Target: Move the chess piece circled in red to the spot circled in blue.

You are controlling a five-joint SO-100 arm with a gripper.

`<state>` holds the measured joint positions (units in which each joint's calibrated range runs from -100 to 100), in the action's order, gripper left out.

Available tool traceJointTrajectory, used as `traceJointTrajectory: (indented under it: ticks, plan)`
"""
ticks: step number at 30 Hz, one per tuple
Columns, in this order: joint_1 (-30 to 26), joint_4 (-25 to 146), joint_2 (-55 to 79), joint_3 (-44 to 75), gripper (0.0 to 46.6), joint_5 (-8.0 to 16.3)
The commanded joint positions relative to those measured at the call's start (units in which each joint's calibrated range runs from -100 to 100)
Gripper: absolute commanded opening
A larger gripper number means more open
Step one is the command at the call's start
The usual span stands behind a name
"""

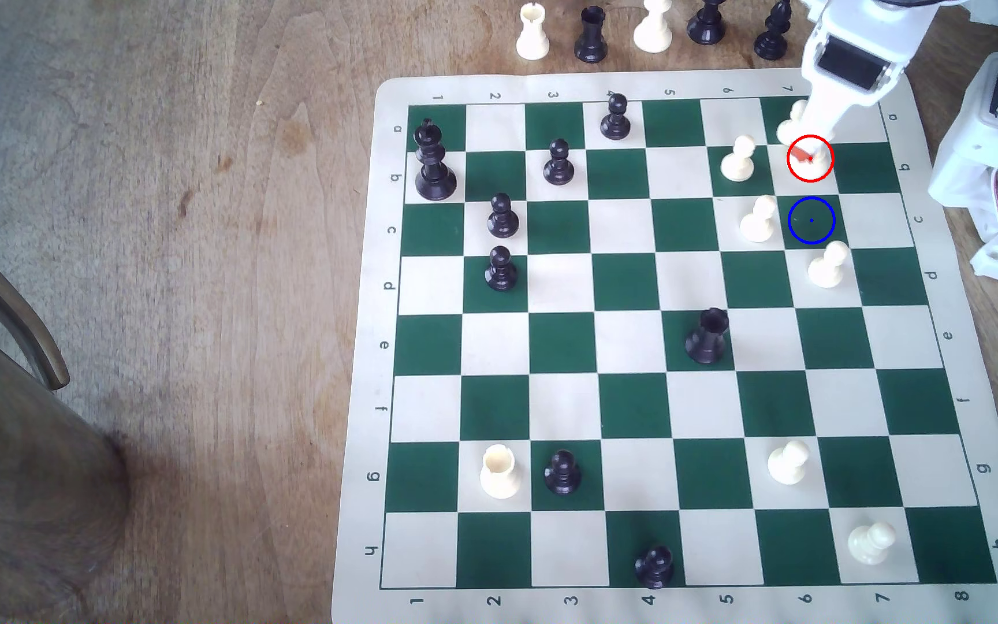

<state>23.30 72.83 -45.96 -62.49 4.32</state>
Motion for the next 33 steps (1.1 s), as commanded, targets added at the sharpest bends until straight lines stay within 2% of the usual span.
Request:
traceJointTrajectory:
  ticks: [1, 33]
  plan:
    - [0.0, -1.3, 0.4, -0.1, 18.2, 0.1]
    - [-0.5, -1.2, 0.8, -0.4, 6.8, 0.4]
